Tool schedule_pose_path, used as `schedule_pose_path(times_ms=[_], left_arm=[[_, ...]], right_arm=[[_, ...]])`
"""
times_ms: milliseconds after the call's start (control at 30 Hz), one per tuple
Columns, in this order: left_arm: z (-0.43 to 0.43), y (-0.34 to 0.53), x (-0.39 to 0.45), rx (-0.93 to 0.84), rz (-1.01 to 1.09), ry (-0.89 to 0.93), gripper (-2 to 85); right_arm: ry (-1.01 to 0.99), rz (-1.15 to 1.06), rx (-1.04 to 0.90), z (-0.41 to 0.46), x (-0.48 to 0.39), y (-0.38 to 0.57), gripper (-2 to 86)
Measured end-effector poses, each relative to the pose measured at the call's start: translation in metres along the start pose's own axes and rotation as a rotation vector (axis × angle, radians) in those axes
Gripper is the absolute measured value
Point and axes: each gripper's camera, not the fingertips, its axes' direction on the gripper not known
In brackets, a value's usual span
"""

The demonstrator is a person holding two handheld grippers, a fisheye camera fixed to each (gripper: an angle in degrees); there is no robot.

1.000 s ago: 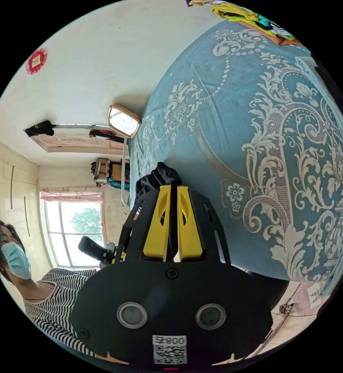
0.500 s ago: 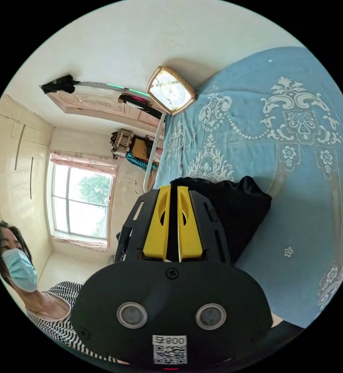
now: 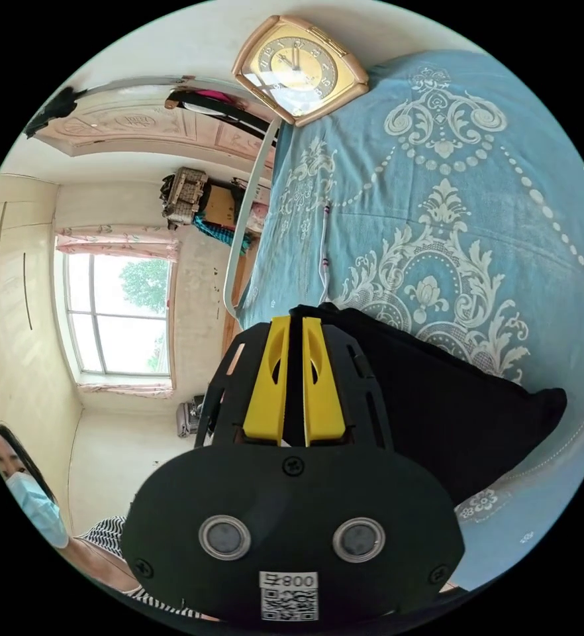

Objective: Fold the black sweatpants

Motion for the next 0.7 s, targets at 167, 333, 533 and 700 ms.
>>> schedule_pose_path(times_ms=[167,333,533,700], left_arm=[[-0.002,0.02,-0.046,-0.013,-0.042,-0.053,2.3],[-0.019,0.053,-0.068,0.083,-0.081,-0.072,1.0],[-0.027,0.082,-0.04,0.166,0.046,-0.043,0.1],[0.027,0.073,-0.01,0.003,0.185,-0.21,0.0]], right_arm=[[0.026,0.025,-0.073,0.059,-0.021,-0.048,3.3],[0.021,-0.036,-0.078,0.07,-0.054,-0.066,3.6],[-0.05,-0.152,-0.005,0.057,-0.117,-0.063,1.8],[0.096,-0.262,-0.036,0.085,-0.173,-0.065,0.4]])
